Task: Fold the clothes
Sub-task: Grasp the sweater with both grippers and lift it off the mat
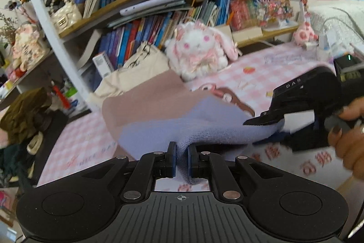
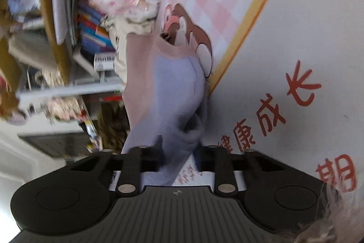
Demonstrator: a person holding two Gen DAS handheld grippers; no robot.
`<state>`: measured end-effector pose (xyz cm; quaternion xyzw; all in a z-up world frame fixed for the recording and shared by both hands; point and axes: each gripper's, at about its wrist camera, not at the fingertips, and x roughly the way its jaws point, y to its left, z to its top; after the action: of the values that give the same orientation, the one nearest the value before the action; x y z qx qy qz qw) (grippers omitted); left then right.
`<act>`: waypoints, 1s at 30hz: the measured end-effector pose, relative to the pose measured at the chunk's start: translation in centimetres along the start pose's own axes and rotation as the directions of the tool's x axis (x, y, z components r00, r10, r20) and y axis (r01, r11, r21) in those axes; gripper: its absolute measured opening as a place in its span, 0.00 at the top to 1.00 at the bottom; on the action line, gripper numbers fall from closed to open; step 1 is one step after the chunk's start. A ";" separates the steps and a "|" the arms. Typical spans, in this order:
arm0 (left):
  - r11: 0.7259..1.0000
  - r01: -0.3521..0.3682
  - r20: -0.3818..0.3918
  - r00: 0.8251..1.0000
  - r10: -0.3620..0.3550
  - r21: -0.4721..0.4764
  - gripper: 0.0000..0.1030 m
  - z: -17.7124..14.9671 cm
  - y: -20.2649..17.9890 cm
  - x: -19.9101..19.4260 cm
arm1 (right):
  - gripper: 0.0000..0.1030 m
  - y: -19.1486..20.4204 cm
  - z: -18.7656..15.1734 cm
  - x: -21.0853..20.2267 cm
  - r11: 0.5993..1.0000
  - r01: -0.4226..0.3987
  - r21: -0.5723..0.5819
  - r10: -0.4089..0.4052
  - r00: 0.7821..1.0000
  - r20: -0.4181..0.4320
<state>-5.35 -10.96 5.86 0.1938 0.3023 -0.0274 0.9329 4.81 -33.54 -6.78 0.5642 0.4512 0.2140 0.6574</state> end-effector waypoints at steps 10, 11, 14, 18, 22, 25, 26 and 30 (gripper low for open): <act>0.992 0.062 0.461 0.887 -0.005 -0.109 0.91 8.4 3.7 -10.2 | 0.88 17.4 1.6 -10.3 0.801 -0.293 -0.522 0.391 0.916 0.086; 0.988 0.092 0.543 0.840 -0.009 -0.125 0.91 9.4 4.5 -12.0 | 0.88 19.8 1.6 -11.8 0.753 -0.329 -0.570 0.454 0.886 0.088; 0.954 0.256 0.751 0.658 -0.055 -0.155 0.91 11.0 6.9 -16.7 | 0.88 26.3 1.0 -16.4 0.572 -0.453 -0.684 0.648 0.761 0.038; 0.902 0.395 0.818 0.569 -0.088 -0.177 0.91 11.1 9.3 -18.2 | 0.88 30.8 -0.6 -18.9 0.437 -0.459 -0.774 0.706 0.708 -0.022; 0.854 0.425 0.653 0.744 -0.141 -0.300 0.90 9.0 10.1 -12.4 | 0.88 28.9 0.4 -13.9 0.578 -0.342 -0.741 0.549 0.835 0.043; 0.849 0.351 0.397 0.899 -0.186 -0.396 0.89 5.3 9.8 -5.1 | 0.88 24.5 1.4 -7.4 0.719 -0.178 -0.671 0.310 0.947 0.081; 0.857 0.319 0.317 0.928 -0.195 -0.405 0.89 3.8 9.4 -3.2 | 0.88 23.2 1.3 -5.5 0.735 -0.127 -0.666 0.245 0.966 0.086; 0.921 0.196 0.099 0.980 -0.173 -0.336 0.88 -1.0 7.9 2.0 | 0.88 17.7 0.7 2.2 0.761 0.085 -0.643 -0.024 0.994 0.103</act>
<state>-3.00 -3.17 6.68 -0.0029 0.2878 -0.0683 0.9552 10.55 -27.43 9.00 0.2987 0.3365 0.3119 0.8368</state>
